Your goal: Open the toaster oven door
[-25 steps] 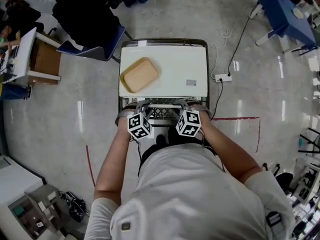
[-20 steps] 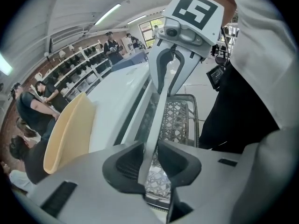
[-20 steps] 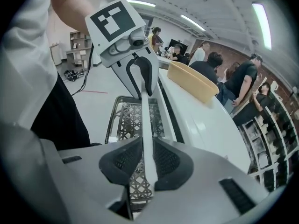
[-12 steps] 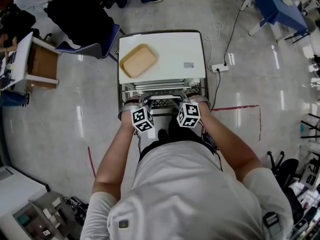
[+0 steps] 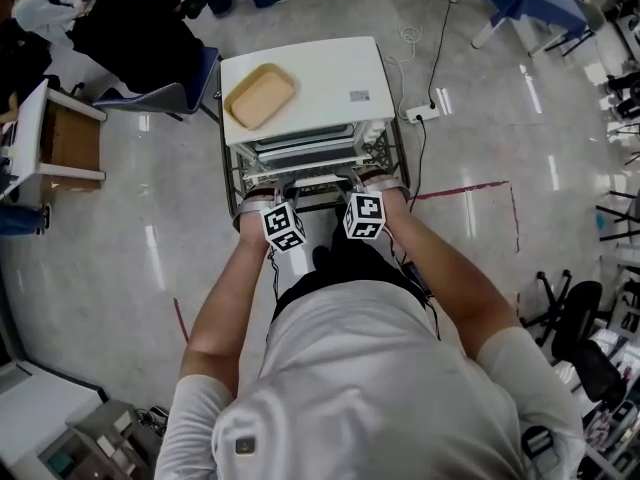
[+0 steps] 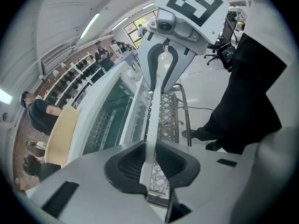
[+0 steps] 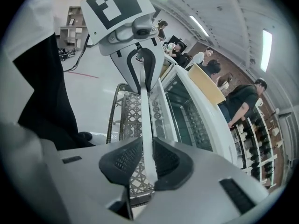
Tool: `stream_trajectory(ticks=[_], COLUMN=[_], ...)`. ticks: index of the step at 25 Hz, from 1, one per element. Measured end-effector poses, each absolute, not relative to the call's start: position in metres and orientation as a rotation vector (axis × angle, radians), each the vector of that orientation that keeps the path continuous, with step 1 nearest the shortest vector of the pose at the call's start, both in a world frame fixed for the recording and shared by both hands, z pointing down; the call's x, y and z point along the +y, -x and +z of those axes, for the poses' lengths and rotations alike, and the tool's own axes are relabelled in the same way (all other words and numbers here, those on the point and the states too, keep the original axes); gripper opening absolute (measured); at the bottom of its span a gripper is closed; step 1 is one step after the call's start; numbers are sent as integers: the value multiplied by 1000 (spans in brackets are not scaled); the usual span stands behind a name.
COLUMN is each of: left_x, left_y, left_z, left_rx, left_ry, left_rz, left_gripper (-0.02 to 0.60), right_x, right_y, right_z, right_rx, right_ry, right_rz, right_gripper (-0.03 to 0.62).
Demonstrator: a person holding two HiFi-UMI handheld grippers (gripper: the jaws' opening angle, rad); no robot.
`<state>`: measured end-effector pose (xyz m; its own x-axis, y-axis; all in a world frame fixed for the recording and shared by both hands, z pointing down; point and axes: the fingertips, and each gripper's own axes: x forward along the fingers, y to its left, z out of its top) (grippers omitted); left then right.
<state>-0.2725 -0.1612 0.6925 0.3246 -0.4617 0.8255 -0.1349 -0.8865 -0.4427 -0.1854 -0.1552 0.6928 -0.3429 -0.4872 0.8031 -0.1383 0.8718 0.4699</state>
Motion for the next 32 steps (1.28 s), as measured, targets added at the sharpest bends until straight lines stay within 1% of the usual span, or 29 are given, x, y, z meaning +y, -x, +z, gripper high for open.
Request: stream_trajectory(ticks=[15,23,32], left_x=[-148,-145,-118], left_y=[268,267,268], left_z=[714,716,741], left_rx=[559,693,781], left_ry=[2271,2196,2063], left_rz=[-1590,-1570,-1523], left_gripper=[87,92,89], right_x=[-143,-139,-112], right_y=[183,181,182], right_z=[716,717,741], right_rx=[-1858,-1872,-1859], right_ry=[-468,-511,-583], right_rz=[-430,-547,-646], right_gripper=[83,80,80])
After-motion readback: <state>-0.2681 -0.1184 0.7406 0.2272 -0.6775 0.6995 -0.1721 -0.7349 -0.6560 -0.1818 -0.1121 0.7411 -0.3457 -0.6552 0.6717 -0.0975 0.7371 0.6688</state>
